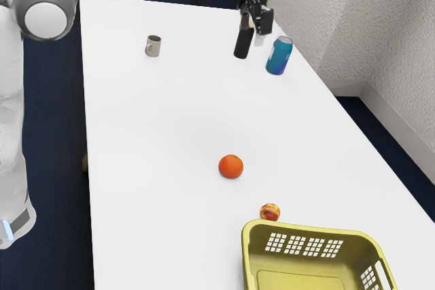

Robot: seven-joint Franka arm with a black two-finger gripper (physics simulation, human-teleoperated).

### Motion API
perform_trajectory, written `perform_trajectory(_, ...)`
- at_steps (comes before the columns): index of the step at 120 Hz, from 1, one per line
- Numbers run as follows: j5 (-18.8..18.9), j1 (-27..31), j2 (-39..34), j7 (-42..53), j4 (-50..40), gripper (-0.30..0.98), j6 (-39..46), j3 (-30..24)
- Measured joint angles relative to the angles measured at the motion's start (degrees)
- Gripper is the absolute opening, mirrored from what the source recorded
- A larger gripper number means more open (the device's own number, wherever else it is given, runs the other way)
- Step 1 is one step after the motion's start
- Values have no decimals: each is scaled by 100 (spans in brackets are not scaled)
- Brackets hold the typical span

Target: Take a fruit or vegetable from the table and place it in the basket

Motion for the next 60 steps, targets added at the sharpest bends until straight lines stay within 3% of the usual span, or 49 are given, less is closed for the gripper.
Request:
perform_trajectory(34,-52,-165,11,182,236,69,-129,13)
perform_trajectory(60,75,-79,-342,231,1479,69,-556,-221)
